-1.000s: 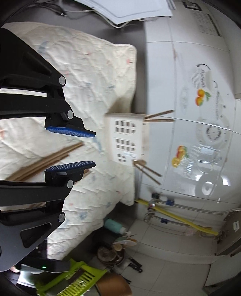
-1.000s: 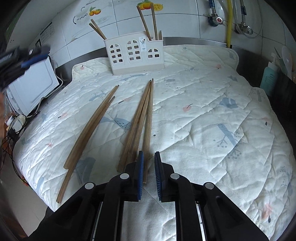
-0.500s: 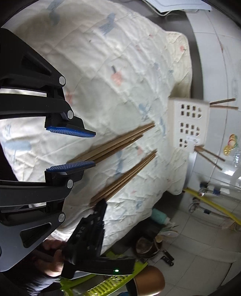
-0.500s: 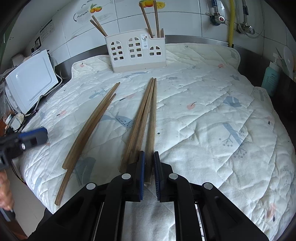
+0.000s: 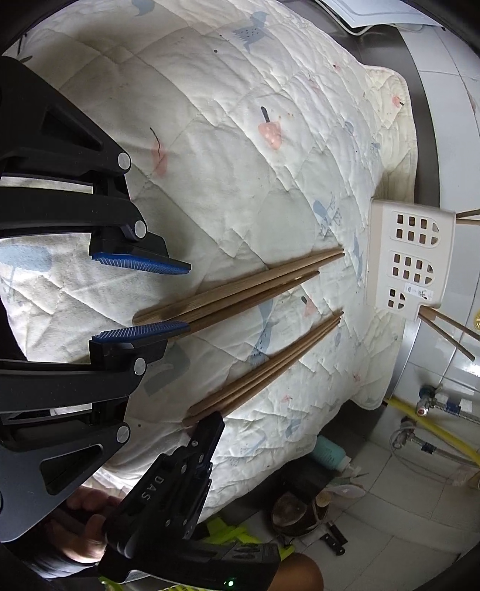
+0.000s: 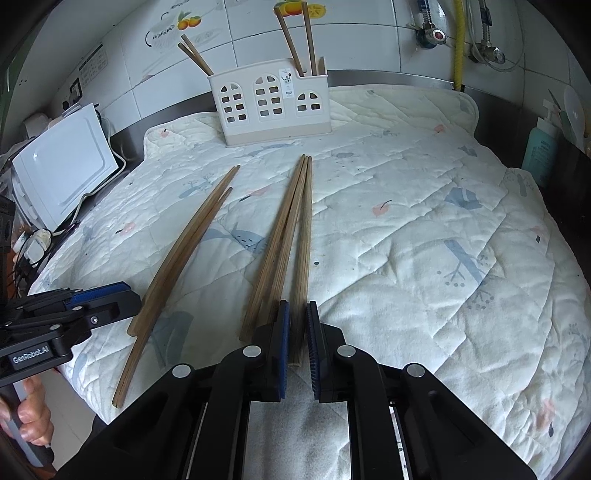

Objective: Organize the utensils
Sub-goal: 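Close the right tool on a chopstick while the left tool grasps another chopstick, then lift the right tool's chopstick toward the holder while the left tool lifts its own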

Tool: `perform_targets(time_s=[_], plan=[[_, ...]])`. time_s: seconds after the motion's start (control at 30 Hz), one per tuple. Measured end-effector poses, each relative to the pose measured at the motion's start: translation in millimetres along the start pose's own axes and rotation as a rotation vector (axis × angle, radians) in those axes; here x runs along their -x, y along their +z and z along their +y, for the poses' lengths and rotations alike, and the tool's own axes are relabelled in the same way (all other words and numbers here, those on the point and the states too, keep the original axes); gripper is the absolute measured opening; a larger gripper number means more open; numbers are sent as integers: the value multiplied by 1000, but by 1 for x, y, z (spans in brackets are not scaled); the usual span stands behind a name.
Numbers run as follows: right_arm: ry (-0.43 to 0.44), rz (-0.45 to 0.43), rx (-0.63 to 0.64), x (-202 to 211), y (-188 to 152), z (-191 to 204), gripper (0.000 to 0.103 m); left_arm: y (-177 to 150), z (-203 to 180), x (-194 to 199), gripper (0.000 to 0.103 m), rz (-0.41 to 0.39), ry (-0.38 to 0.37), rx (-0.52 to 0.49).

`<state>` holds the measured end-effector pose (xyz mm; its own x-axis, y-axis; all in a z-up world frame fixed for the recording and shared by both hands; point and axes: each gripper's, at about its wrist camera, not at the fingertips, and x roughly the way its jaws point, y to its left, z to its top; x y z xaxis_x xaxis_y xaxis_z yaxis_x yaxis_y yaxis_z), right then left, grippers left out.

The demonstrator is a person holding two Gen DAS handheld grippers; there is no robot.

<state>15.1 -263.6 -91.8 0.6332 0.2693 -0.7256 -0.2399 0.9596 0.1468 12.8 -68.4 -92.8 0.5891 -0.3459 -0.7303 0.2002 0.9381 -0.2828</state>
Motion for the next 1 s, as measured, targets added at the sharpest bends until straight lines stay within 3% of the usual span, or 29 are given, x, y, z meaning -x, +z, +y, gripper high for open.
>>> perform_targets(time_s=[0.57, 0.73, 0.87, 1.0], plan=[[3, -3, -1, 1, -1, 0, 9, 0, -10, -10, 26, -14, 132, -20], [5, -3, -3, 1, -1, 1, 9, 6, -17, -18, 16, -36, 215, -72], [10, -4, -8, 2, -1, 0, 9, 9, -4, -15, 8, -30, 175, -40], [13, -8, -14, 2, -1, -1, 9, 9, 7, -13, 8, -37, 116, -13]])
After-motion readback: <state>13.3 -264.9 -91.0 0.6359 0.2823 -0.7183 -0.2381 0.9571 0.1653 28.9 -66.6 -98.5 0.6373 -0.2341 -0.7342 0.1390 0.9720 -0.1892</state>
